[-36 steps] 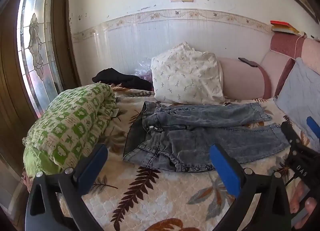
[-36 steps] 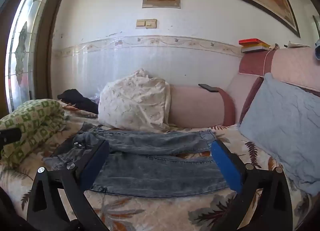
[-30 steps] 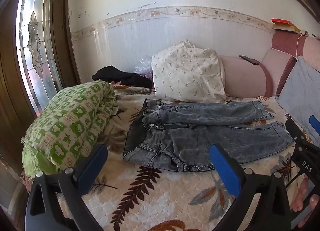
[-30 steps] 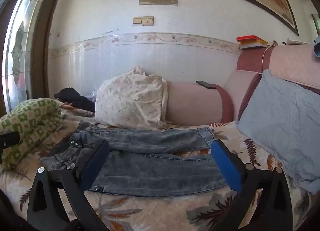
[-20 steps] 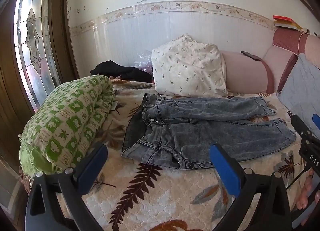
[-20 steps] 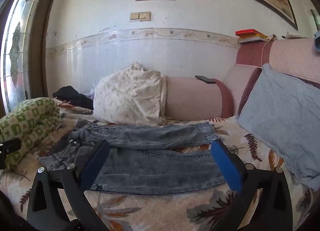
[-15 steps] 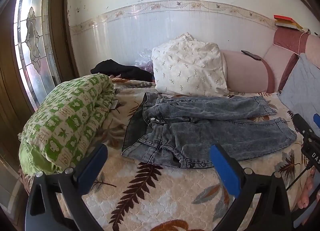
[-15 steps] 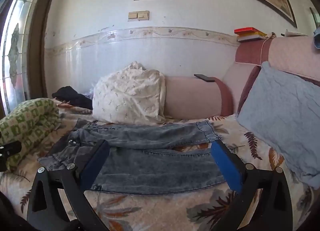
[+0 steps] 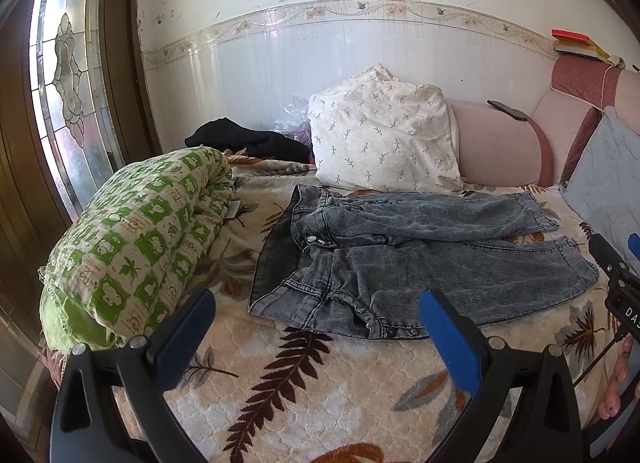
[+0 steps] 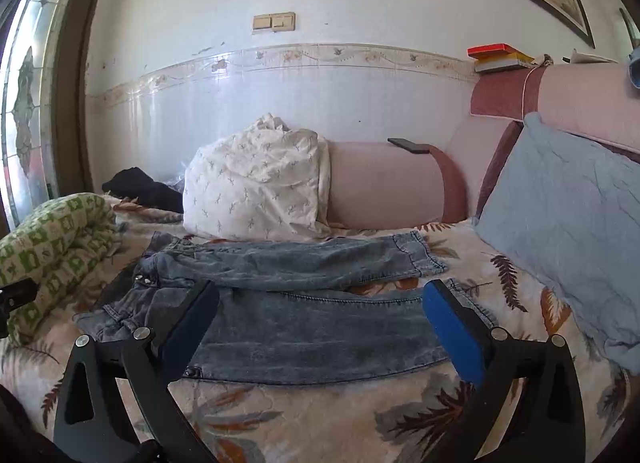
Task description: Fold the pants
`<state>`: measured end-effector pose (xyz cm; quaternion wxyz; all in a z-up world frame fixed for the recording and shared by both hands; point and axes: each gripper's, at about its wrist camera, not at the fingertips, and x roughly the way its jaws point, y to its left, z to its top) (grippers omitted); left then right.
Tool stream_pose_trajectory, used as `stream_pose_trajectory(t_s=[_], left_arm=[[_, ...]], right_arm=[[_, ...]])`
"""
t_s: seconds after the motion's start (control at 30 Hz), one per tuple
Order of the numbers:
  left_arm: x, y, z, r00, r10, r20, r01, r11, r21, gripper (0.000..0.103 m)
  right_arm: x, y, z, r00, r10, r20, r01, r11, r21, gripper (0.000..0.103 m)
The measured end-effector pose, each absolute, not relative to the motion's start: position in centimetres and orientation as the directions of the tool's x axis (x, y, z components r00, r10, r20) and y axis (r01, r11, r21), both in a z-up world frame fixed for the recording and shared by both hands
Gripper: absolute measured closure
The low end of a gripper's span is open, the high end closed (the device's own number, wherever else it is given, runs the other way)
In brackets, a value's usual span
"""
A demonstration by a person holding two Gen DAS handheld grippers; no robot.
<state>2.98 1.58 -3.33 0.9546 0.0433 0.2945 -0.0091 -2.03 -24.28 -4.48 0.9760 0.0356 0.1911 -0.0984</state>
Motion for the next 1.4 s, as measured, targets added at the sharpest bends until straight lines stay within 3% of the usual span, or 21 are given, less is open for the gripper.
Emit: stream_pose_trajectory(t_s=[0.43,0.9,1.17,1.4], left_arm=[[4.6,3.3,-5.3,0.797,0.045,-0.602,0.011,0.996,0.089,0.0],[9.4,6.5,-8.4,0.745,0.14,-0.652,-0.075,0.989,0.127,0.0],[15.9,6.2,-6.5,0.764,0.144,-0.629,-0.049,0.985,0.166,0.0],[24.8,6.5,-6.0,0.731,0.183,-0.657,-0.061,0.977,0.204,0.0]], right_arm=[[-1.5,-24.8,-4.9,0.895,-0.183,-0.407,0.224,0.973,0.053,0.001],[0.6,-25.9,-6.9,0.846,-0.189,-0.499,0.245,0.968,0.048,0.001],[3.5,-29.9,-7.9,0.774,-0.2,-0.601,0.274,0.961,0.032,0.001],[11.1,-36.5,-8.3,0.705,-0.204,-0.679,0.275,0.961,-0.004,0.001]])
